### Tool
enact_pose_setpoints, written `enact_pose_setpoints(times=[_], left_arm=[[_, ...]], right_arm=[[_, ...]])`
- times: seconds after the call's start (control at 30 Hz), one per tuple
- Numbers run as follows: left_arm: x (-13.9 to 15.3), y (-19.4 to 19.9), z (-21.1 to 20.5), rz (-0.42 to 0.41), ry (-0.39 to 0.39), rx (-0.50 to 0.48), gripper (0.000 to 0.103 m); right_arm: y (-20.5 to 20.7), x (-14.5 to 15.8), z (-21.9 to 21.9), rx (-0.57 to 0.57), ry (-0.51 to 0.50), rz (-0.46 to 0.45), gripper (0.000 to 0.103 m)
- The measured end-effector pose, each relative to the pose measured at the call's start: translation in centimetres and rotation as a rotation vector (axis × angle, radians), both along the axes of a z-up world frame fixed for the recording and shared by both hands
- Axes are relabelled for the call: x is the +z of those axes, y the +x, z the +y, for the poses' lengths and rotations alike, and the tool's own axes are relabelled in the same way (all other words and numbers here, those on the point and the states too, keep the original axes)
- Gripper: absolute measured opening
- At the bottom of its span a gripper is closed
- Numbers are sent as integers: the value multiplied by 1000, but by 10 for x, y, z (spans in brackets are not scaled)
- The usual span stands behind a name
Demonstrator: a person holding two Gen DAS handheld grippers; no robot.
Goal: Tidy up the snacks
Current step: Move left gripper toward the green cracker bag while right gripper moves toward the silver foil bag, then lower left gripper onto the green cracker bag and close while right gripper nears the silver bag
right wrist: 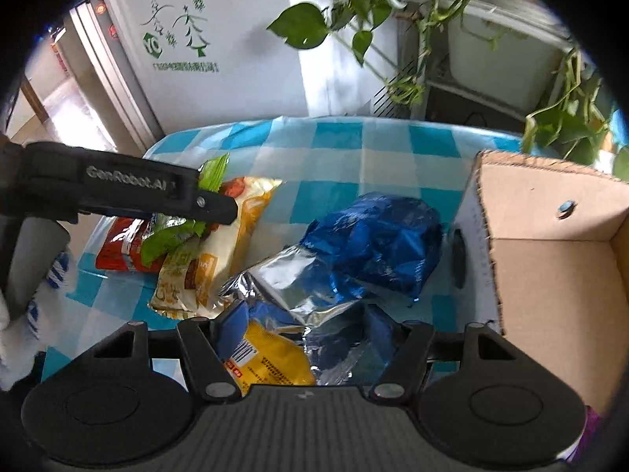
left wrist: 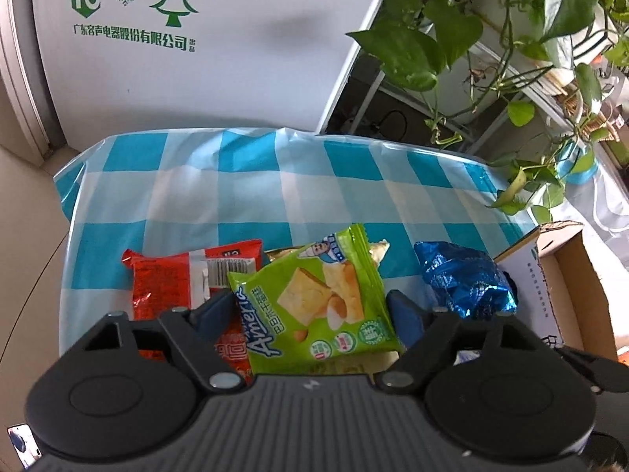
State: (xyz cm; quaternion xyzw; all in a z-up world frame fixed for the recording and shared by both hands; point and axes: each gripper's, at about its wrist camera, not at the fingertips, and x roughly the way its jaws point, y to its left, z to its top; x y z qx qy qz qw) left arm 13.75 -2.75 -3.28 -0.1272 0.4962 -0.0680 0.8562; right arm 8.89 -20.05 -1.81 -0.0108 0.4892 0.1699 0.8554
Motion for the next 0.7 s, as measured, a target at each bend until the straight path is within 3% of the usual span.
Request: enact_pose_setpoints(times=[0.33, 0.43, 0.57, 0.7], left_arm=[[8, -10, 21, 9, -34, 4, 78], [8, -9, 23, 7, -54, 8, 80], [4, -7, 22, 20, -62, 6, 83], [3, -5, 22, 23, -59, 8, 86]], right_arm=[[-20, 10, 12, 130, 88, 71, 72], [-13, 15, 8, 77, 74, 45, 72], [4, 8, -6, -61, 103, 78, 72], [14, 1, -4, -83, 79, 68, 74]])
